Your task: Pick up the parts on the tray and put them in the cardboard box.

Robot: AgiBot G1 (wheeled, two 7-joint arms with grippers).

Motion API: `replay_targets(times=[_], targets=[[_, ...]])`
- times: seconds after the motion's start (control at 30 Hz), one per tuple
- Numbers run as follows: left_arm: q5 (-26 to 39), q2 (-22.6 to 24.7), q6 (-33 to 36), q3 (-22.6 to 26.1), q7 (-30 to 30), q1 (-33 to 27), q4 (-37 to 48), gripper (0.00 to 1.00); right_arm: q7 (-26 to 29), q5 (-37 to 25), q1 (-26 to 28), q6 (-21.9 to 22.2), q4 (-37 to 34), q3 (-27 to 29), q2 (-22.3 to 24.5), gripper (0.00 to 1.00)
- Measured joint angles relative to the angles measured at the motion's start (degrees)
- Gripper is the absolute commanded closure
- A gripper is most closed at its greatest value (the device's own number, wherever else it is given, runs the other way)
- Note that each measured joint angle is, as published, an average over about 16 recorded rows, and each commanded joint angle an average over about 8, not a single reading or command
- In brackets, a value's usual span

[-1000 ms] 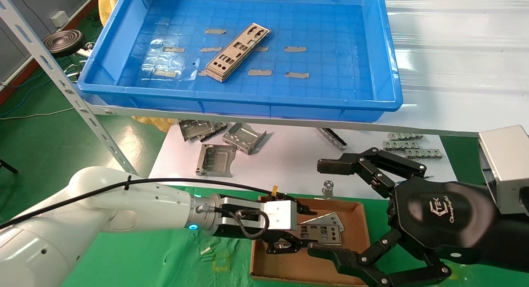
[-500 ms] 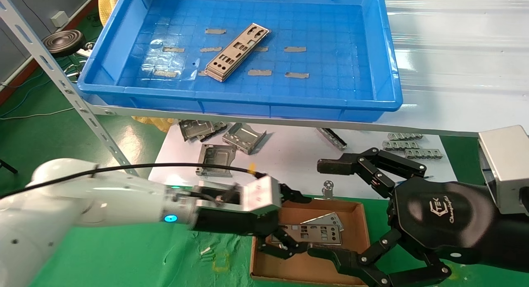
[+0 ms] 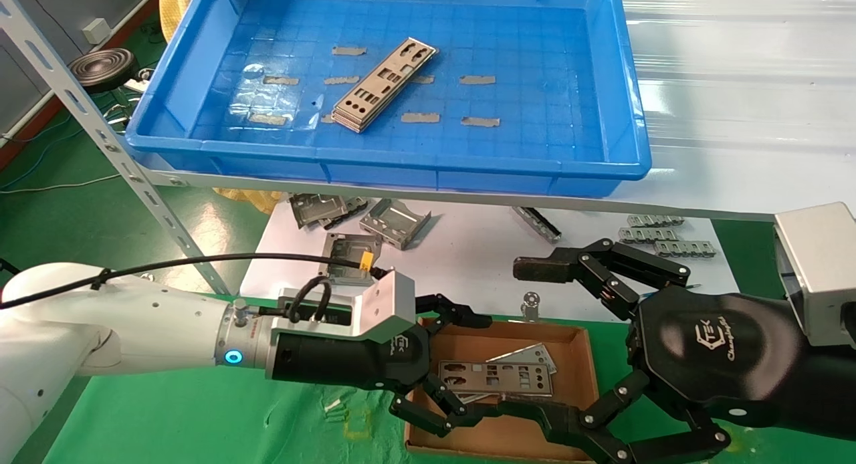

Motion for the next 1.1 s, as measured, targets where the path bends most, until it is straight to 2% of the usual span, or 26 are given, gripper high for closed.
replay_targets(times=[0.3, 1.1], targets=[[-0.44, -2.37, -0.62, -2.48, -1.89, 1.69, -3.92, 0.00, 0.00, 0.00, 0.00, 0.00, 0.00, 0.00, 0.00, 0.00], [-4.57, -16.55, -0.01, -16.16, -13.40, 10.84, -24.43, 0.00, 0.00, 0.00, 0.00, 0.00, -0.01, 0.00, 0.00, 0.00]])
